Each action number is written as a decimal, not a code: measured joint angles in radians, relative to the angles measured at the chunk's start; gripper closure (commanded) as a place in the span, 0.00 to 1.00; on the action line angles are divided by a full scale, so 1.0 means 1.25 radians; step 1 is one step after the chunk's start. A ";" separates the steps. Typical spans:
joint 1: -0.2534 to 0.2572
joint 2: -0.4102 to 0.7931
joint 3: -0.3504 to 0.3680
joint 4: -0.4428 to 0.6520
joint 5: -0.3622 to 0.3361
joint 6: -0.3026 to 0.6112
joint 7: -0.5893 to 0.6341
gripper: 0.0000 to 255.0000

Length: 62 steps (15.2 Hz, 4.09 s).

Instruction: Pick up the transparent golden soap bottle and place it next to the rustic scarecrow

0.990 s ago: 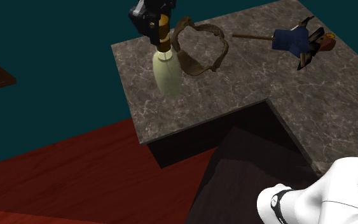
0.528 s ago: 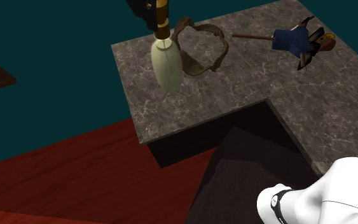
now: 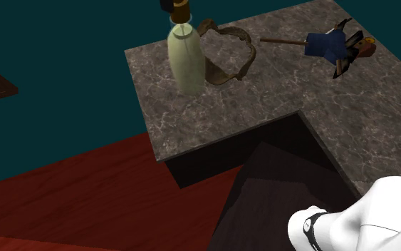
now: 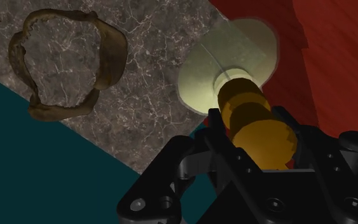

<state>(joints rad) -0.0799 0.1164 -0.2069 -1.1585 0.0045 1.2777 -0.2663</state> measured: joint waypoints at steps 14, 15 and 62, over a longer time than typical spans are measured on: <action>-0.053 -0.099 -0.044 -0.039 -0.021 -0.056 -0.104 1.00; -0.057 -0.125 -0.047 -0.071 -0.028 -0.049 -0.113 1.00; -0.561 0.125 -0.716 0.102 0.212 -0.071 -1.180 1.00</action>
<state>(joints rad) -0.7806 0.2727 -1.1022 -1.0311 0.2692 1.1886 -1.7416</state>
